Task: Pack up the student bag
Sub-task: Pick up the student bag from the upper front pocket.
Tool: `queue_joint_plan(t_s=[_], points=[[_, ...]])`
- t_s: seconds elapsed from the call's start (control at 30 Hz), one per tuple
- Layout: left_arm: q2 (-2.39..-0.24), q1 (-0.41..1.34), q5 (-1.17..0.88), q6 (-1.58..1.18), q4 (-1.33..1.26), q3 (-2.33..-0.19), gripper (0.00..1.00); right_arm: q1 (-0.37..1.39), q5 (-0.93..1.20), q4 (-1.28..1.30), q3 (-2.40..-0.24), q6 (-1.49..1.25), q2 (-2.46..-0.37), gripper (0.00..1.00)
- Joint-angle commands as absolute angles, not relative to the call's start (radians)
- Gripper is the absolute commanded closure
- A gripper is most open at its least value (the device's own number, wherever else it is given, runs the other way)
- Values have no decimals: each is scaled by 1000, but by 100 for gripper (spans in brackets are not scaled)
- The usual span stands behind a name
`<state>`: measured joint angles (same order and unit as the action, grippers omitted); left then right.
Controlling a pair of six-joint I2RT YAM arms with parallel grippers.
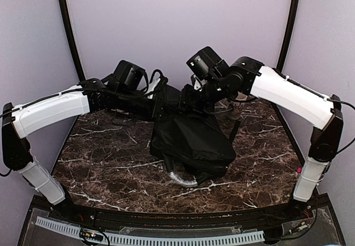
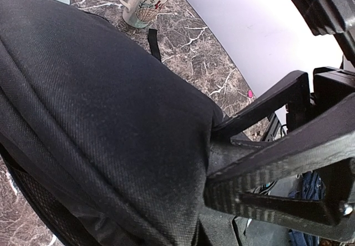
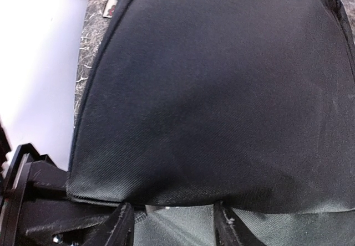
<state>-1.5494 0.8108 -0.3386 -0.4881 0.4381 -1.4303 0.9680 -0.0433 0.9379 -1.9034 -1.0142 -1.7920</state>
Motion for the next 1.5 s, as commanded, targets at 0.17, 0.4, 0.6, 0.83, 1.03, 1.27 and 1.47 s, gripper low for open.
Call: queue_joint_plan(t_s=[0.17,0.4,0.6,0.83,1.03,1.27,1.47], points=[[-1529,861,-337,-392,305,-1554,100,953,-53,997,-1951,-1028,-1843,67],[-1530,861,-336,-387,305,-1556,100,949,-61,951,-1858,-1043,-1775,78],[-1526,861,-325,-384,310,-1559,100,933,-83,950,-1786,-1057,-1719,80],[-1525,861,-319,-391,308,-1558,100,920,-120,952,-1733,-1066,-1664,80],[-1526,861,-321,-400,298,-1557,100,914,-107,927,-1701,-1059,-1650,79],[-1535,861,-331,-412,285,-1560,100,913,-18,821,-1682,-1011,-1666,80],[-1541,861,-331,-420,284,-1564,100,913,-59,815,-1673,-1004,-1623,78]])
